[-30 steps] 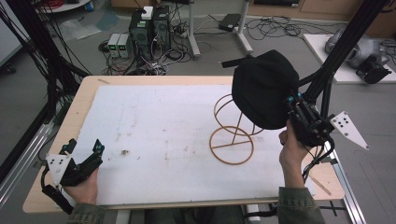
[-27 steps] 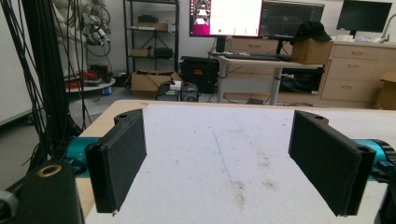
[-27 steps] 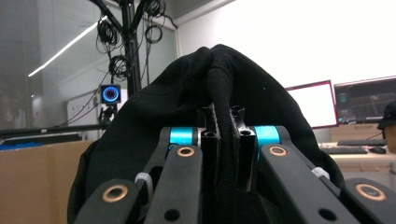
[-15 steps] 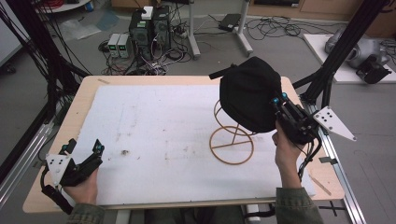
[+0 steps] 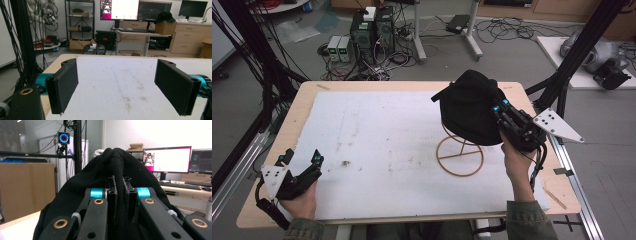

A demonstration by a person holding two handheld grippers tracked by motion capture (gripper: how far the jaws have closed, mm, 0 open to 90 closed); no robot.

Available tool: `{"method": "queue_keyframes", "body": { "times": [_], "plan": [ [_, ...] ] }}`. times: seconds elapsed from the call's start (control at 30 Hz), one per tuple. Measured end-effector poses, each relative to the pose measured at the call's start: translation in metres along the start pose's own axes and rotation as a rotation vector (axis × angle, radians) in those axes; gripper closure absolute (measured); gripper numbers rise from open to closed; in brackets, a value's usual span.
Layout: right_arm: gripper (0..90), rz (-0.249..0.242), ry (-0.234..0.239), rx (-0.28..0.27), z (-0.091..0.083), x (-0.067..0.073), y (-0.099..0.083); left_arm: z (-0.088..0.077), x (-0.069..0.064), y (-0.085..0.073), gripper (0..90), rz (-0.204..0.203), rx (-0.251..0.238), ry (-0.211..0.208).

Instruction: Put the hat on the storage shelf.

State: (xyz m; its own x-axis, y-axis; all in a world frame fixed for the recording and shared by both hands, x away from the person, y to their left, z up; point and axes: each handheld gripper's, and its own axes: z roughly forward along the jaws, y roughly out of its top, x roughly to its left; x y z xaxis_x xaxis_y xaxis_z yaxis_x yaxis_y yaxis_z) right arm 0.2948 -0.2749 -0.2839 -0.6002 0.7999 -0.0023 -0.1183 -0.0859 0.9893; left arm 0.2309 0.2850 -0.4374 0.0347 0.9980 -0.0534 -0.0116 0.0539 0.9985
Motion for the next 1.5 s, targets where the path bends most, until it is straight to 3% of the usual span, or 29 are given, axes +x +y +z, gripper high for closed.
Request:
{"method": "queue_keyframes", "body": {
  "times": [0.17, 0.5, 0.8, 0.97, 1.33, 1.5],
  "plan": [
    [85.0, -0.002, 0.018, 0.030, 0.004, 0.002, 0.000, -0.002, 0.002, 0.000, 19.2, -0.001, 0.000, 0.008],
    [85.0, 0.016, -0.002, 0.079, 0.006, 0.000, 0.001, -0.003, 0.004, 0.000, 19.2, -0.006, -0.003, 0.013],
    [83.3, -0.018, -0.003, 0.104, 0.010, 0.005, -0.002, -0.003, 0.004, 0.001, 19.2, -0.004, -0.005, 0.012],
    [77.3, 0.011, -0.007, 0.103, 0.009, 0.003, -0.002, -0.003, 0.005, 0.001, 19.2, -0.007, -0.008, 0.013],
    [66.6, 0.019, -0.036, 0.103, 0.004, 0.002, 0.001, -0.003, 0.003, 0.001, 19.3, -0.004, -0.007, 0.010],
    [48.4, 0.038, -0.046, 0.083, 0.000, -0.001, 0.002, -0.003, 0.004, 0.001, 19.2, -0.003, -0.007, 0.011]
  ]
}}
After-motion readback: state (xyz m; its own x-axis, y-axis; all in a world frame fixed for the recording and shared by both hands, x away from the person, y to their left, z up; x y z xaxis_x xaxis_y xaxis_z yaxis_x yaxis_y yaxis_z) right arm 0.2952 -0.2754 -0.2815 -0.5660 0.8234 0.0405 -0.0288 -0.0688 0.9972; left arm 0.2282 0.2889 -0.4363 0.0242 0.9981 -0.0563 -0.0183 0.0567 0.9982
